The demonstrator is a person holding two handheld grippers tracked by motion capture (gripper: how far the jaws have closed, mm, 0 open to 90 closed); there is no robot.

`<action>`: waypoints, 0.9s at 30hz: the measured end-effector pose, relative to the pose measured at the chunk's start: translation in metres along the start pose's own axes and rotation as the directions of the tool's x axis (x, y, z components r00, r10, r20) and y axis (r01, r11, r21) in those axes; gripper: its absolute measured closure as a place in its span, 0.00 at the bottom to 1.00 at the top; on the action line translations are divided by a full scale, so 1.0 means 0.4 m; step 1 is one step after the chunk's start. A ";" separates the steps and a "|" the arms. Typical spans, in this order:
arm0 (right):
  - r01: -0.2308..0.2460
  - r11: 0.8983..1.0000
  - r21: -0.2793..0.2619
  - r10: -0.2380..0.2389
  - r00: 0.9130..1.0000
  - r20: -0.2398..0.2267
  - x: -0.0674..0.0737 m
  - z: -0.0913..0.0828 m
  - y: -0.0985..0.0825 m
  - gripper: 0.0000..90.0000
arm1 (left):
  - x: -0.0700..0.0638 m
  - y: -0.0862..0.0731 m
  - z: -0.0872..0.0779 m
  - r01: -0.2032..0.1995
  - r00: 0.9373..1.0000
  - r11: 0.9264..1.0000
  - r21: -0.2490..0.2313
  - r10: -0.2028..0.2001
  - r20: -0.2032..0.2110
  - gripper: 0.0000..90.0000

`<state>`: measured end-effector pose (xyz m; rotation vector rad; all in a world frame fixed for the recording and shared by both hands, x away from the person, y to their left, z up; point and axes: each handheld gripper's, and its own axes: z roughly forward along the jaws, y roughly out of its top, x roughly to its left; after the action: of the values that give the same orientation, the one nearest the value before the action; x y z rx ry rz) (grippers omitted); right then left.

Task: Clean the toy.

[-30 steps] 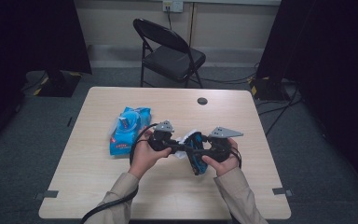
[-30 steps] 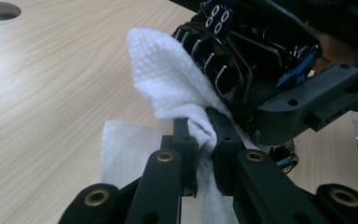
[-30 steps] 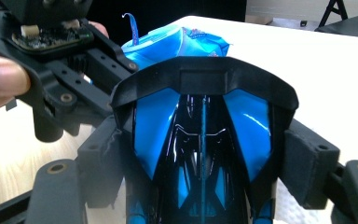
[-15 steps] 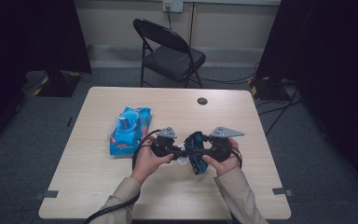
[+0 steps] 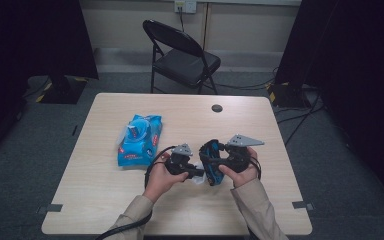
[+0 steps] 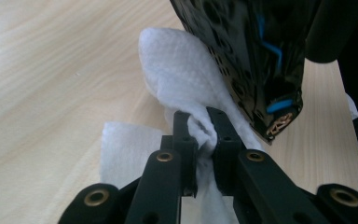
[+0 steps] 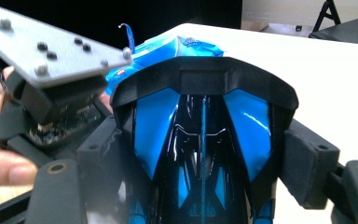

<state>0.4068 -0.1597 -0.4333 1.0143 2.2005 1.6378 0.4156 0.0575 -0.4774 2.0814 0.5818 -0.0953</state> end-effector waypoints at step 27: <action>-0.005 1.000 -0.001 0.005 1.000 0.003 -0.005 -0.002 -0.006 0.29 | 0.050 0.052 -0.136 0.003 0.994 0.999 -0.033 -0.007 -0.112 0.93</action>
<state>0.4069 -0.1617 -0.4355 1.0218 2.1962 1.6382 0.4338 0.0998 -0.4368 2.0631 0.6527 0.0284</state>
